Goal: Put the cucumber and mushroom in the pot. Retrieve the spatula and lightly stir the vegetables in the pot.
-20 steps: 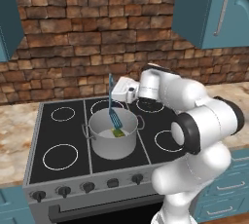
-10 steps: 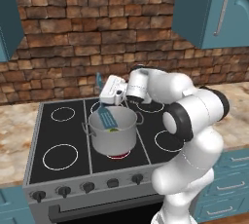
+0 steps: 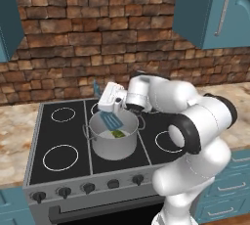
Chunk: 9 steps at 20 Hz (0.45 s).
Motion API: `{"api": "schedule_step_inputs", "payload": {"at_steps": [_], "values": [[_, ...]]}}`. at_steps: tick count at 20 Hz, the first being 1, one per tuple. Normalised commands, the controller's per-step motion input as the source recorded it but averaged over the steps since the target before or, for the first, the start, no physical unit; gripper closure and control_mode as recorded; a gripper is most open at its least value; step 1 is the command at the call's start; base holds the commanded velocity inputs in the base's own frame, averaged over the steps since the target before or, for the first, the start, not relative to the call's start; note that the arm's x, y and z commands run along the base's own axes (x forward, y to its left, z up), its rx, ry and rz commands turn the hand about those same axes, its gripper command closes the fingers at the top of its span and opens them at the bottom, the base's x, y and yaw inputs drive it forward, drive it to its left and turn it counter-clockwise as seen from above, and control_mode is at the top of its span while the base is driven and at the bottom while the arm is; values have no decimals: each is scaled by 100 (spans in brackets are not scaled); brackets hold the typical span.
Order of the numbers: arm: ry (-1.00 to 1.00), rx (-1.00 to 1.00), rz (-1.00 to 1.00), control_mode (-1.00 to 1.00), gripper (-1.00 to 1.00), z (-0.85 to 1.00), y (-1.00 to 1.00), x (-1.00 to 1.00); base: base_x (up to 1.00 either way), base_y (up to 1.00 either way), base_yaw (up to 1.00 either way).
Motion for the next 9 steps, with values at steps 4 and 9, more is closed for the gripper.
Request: {"api": "schedule_step_inputs", "payload": {"at_steps": [4, 9], "values": [[30, 11, 0, -100, 100, -18, 9, -44, 0, 0, 0], [36, 15, 0, -100, 100, -5, 2, -36, 0, 0, 0]]}}
